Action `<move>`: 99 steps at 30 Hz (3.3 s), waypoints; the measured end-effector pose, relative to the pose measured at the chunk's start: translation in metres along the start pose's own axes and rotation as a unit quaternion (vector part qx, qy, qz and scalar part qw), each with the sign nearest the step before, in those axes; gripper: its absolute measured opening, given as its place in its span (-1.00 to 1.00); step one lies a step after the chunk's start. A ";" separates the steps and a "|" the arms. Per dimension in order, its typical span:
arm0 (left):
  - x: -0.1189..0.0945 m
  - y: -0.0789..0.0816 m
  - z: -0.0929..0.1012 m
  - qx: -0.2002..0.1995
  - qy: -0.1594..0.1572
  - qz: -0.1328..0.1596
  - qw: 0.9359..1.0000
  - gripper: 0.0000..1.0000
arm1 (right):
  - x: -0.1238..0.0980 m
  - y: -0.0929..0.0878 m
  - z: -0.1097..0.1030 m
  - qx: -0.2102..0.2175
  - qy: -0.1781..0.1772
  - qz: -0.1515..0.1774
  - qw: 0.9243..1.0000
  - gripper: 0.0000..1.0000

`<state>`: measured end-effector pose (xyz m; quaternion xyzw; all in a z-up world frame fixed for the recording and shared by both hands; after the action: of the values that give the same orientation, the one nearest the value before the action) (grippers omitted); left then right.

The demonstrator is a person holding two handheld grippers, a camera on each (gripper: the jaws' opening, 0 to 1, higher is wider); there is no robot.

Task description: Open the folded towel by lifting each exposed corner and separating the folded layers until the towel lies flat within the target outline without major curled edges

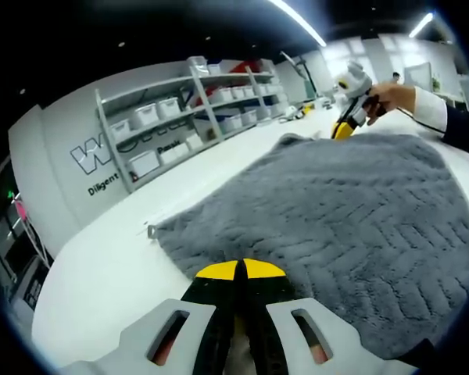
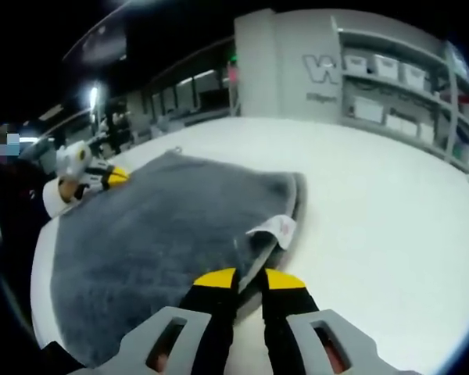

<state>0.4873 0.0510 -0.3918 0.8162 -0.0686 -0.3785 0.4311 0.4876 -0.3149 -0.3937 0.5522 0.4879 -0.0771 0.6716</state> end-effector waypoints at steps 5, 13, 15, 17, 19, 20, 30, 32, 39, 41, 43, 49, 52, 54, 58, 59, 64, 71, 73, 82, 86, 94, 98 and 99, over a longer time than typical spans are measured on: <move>0.003 0.004 0.003 -0.002 -0.003 0.002 1.000 -0.99 | -0.003 -0.003 0.005 0.009 -0.006 0.000 1.000 -0.88; 0.007 0.009 0.008 0.004 -0.001 0.005 1.000 -0.99 | -0.007 -0.006 0.006 0.020 -0.015 -0.004 1.000 -0.88; 0.008 0.010 0.009 0.001 -0.003 0.006 1.000 -0.99 | -0.008 -0.005 0.006 0.025 -0.014 -0.004 1.000 -0.88; 0.008 0.010 0.009 0.002 -0.004 0.007 1.000 -0.99 | -0.008 -0.005 0.005 0.028 -0.008 0.000 1.000 -0.90; 0.008 0.010 0.010 0.006 -0.002 0.008 1.000 -0.99 | -0.009 -0.005 0.005 0.030 -0.005 0.006 1.000 -0.90; 0.008 0.010 0.010 0.007 -0.001 0.008 1.000 -0.99 | -0.010 -0.004 0.004 0.032 -0.003 0.009 0.999 -0.91; 0.007 0.010 0.008 0.003 -0.013 0.016 1.000 -0.99 | -0.007 -0.006 0.001 0.035 0.027 0.019 0.999 -0.91; 0.007 0.010 0.007 -0.004 -0.019 0.017 1.000 -0.98 | -0.007 -0.006 0.000 0.040 0.032 0.021 0.998 -0.90; 0.005 0.011 0.007 0.007 -0.022 0.025 0.999 -0.98 | -0.012 0.001 -0.003 0.050 0.052 0.045 0.996 -1.00; 0.002 0.012 0.008 -0.003 -0.035 0.032 0.999 -0.97 | -0.012 0.001 -0.005 0.055 0.061 0.049 0.995 -1.00; 0.002 0.013 0.009 -0.023 -0.051 0.038 0.998 -0.95 | -0.010 0.000 -0.004 0.057 0.061 0.051 0.995 -1.00; 0.001 0.012 0.004 -0.047 -0.060 0.044 0.996 -0.79 | -0.011 0.000 -0.001 0.071 0.047 0.057 0.995 -1.00; -0.002 0.018 0.004 -0.089 -0.096 0.067 0.989 -0.70 | -0.019 0.010 -0.005 0.097 0.076 0.097 0.988 -1.00; -0.005 0.022 0.006 -0.100 -0.117 0.087 0.984 -0.57 | -0.022 0.015 -0.004 0.104 0.082 0.116 0.984 -1.00; -0.011 0.029 0.007 -0.121 -0.144 0.113 0.976 -0.45 | -0.023 0.011 -0.003 0.111 0.076 0.110 0.985 -1.00; -0.012 0.029 0.007 -0.125 -0.148 0.116 0.974 -0.45 | -0.023 0.011 0.001 0.112 0.076 0.111 0.984 -1.00; -0.010 0.029 0.008 -0.136 -0.155 0.117 0.972 -0.40 | -0.027 0.013 -0.002 0.123 0.093 0.123 0.980 -1.00; -0.007 0.031 0.010 -0.165 -0.176 0.122 0.963 -0.20 | -0.026 0.014 -0.010 0.112 0.098 0.125 0.981 -1.00; -0.013 0.037 0.015 -0.198 -0.213 0.133 0.948 -0.35 | -0.025 0.015 -0.016 0.109 0.103 0.129 0.980 -1.00; -0.029 0.049 0.019 -0.233 -0.264 0.163 0.922 -0.21 | -0.003 0.001 -0.028 0.074 0.106 0.078 0.989 -0.86; -0.027 0.052 0.008 -0.257 -0.266 0.175 0.912 -0.15 | 0.002 0.000 -0.027 0.055 0.090 0.068 0.992 -0.80; -0.028 0.051 0.003 -0.245 -0.260 0.184 0.916 -0.06 | 0.004 0.003 -0.019 0.087 0.094 0.072 0.989 -1.00; -0.030 0.051 0.007 -0.236 -0.258 0.179 0.920 -0.07 | -0.002 0.013 -0.023 0.066 0.076 0.083 0.991 -1.00; -0.030 0.051 0.007 -0.229 -0.251 0.182 0.923 -0.07 | -0.003 0.017 -0.026 0.050 0.063 0.081 0.994 -1.00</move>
<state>0.4726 0.0277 -0.3388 0.5474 -0.2334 -0.4912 0.6360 0.4820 -0.2887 -0.3782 0.6261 0.4787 -0.0120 0.6154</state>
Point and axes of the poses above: the point that each gripper's makers call its tool centre point, and the gripper's own axes: x roughly forward along the fingers, z roughly to its right, y roughly out of its top, the point moved 4 cm from there along -x, roughly backward along the fingers, and after that the axes turned 15 degrees about -z, right-handed, at the moved point
